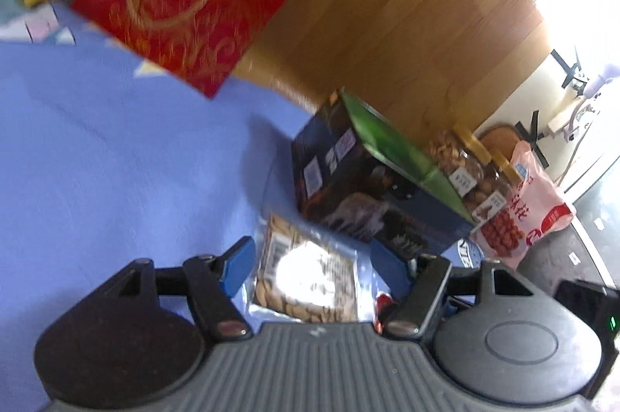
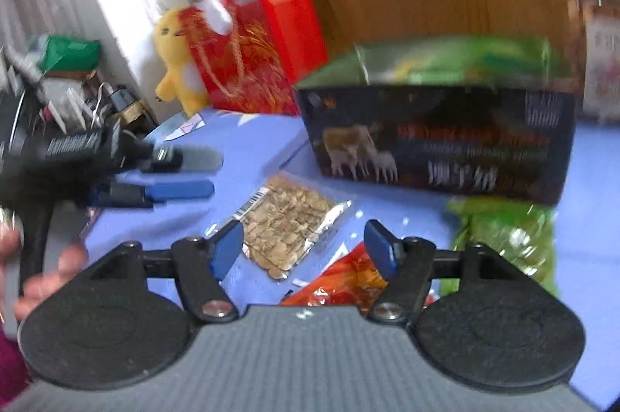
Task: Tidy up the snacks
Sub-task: 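Grasp the clear peanut bag with the left tool and lift it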
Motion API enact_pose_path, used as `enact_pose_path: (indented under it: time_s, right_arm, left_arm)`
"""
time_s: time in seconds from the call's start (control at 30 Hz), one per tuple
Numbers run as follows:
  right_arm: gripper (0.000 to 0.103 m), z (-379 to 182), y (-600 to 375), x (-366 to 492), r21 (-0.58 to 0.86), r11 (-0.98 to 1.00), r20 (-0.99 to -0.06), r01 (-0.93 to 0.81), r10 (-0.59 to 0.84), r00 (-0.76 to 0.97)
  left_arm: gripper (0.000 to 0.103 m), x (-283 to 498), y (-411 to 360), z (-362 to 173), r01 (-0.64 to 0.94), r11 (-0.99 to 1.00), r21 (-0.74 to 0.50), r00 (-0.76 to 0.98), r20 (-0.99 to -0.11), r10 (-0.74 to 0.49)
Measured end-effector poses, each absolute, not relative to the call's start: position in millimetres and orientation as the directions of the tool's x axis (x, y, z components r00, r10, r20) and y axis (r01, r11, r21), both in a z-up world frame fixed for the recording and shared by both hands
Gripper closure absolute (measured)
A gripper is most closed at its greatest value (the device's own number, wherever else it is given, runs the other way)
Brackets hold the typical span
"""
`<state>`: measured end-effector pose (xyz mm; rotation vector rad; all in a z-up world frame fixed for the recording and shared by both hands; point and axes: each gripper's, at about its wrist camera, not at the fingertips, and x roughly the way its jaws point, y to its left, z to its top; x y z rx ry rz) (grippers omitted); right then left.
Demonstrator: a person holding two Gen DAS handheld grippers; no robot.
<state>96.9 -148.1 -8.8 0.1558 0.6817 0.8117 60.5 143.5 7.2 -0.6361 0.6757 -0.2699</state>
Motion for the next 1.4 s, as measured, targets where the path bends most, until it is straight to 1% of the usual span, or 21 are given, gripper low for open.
enact_pose_path:
  time_s: [0.07, 0.13, 0.17, 0.23, 0.3, 0.33, 0.37, 0.4, 0.47, 0.57, 0.63, 0.73, 0.77, 0.8, 0.83, 0.93, 1.13, 1.17, 1.2, 1.3, 1.4]
  right_arm:
    - [0.033, -16, -155, 106, 0.462, 0.682, -0.496, -0.568, 0.729, 0.472]
    - [0.033, -21, -166, 110, 0.538, 0.642, -0.453, -0.546, 0.767, 0.455]
    - [0.035, -23, -170, 112, 0.569, 0.626, -0.438, -0.532, 0.779, 0.449]
    - [0.041, -27, -175, 114, 0.602, 0.610, -0.422, -0.516, 0.791, 0.443]
    - [0.046, -27, -175, 115, 0.614, 0.604, -0.420, -0.508, 0.795, 0.438]
    - [0.055, -27, -174, 115, 0.615, 0.606, -0.425, -0.505, 0.794, 0.435]
    - [0.071, -27, -173, 116, 0.619, 0.605, -0.433, -0.502, 0.795, 0.424]
    - [0.081, -29, -173, 116, 0.629, 0.598, -0.443, -0.496, 0.800, 0.404]
    - [0.085, -27, -174, 112, 0.629, 0.583, -0.427, -0.514, 0.812, 0.399]
    - [0.087, -24, -172, 108, 0.611, 0.579, -0.417, -0.540, 0.815, 0.403]
    - [0.088, -25, -176, 110, 0.648, 0.545, -0.388, -0.532, 0.837, 0.385]
    - [0.091, -31, -188, 116, 0.738, 0.473, -0.329, -0.481, 0.875, 0.355]
    - [0.092, -32, -191, 118, 0.760, 0.454, -0.312, -0.465, 0.882, 0.352]
    - [0.092, -33, -195, 120, 0.783, 0.432, -0.291, -0.448, 0.890, 0.350]
    - [0.092, -34, -198, 122, 0.801, 0.413, -0.274, -0.434, 0.896, 0.348]
    - [0.092, -37, -205, 125, 0.848, 0.349, -0.223, -0.398, 0.917, 0.330]
    - [0.092, -37, -214, 127, 0.909, 0.198, -0.097, -0.366, 0.956, 0.275]
    - [0.092, -35, -215, 126, 0.908, 0.192, -0.088, -0.371, 0.957, 0.277]
    - [0.092, -32, -217, 124, 0.905, 0.195, -0.088, -0.377, 0.955, 0.284]
    - [0.092, -19, -220, 122, 0.887, 0.215, -0.085, -0.408, 0.946, 0.314]
    - [0.092, 4, -222, 124, 0.845, 0.256, -0.082, -0.470, 0.930, 0.359]
  left_arm:
    - [0.037, 69, 145, -5, 0.006, 0.761, -0.649, 0.716, -0.528, -0.456]
    - [0.036, 69, 146, -9, 0.025, 0.740, -0.672, 0.717, -0.504, -0.481]
    - [0.036, 69, 146, -9, 0.032, 0.728, -0.684, 0.710, -0.497, -0.499]
    - [0.038, 71, 144, -13, 0.055, 0.681, -0.730, 0.682, -0.472, -0.560]
    - [0.045, 71, 140, -17, 0.068, 0.653, -0.754, 0.670, -0.451, -0.590]
    - [0.047, 70, 139, -17, 0.072, 0.650, -0.757, 0.671, -0.445, -0.593]
    - [0.048, 69, 138, -18, 0.075, 0.649, -0.757, 0.676, -0.440, -0.591]
    - [0.051, 69, 138, -19, 0.073, 0.647, -0.759, 0.678, -0.438, -0.590]
    - [0.056, 69, 138, -20, 0.063, 0.649, -0.758, 0.685, -0.440, -0.581]
    - [0.057, 67, 139, -21, 0.062, 0.635, -0.770, 0.689, -0.427, -0.585]
    - [0.055, 67, 139, -20, 0.062, 0.626, -0.777, 0.693, -0.417, -0.587]
    - [0.044, 65, 143, -16, 0.061, 0.621, -0.781, 0.700, -0.410, -0.585]
    - [0.037, 63, 144, -15, 0.059, 0.620, -0.783, 0.705, -0.407, -0.581]
    - [0.033, 62, 146, -14, 0.057, 0.621, -0.781, 0.710, -0.406, -0.576]
    - [0.033, 60, 148, -13, 0.056, 0.625, -0.779, 0.715, -0.406, -0.569]
    - [0.033, 56, 152, -11, 0.055, 0.618, -0.784, 0.718, -0.399, -0.570]
    - [0.033, 57, 132, -13, 0.106, 0.599, -0.794, 0.667, -0.389, -0.635]
    - [0.037, 57, 128, -13, 0.121, 0.588, -0.800, 0.661, -0.377, -0.648]
    - [0.048, 57, 125, -11, 0.139, 0.576, -0.806, 0.655, -0.361, -0.663]
    - [0.053, 59, 117, 4, 0.176, 0.594, -0.785, 0.668, -0.348, -0.658]
    - [0.053, 68, 111, 31, 0.229, 0.621, -0.749, 0.684, -0.330, -0.650]
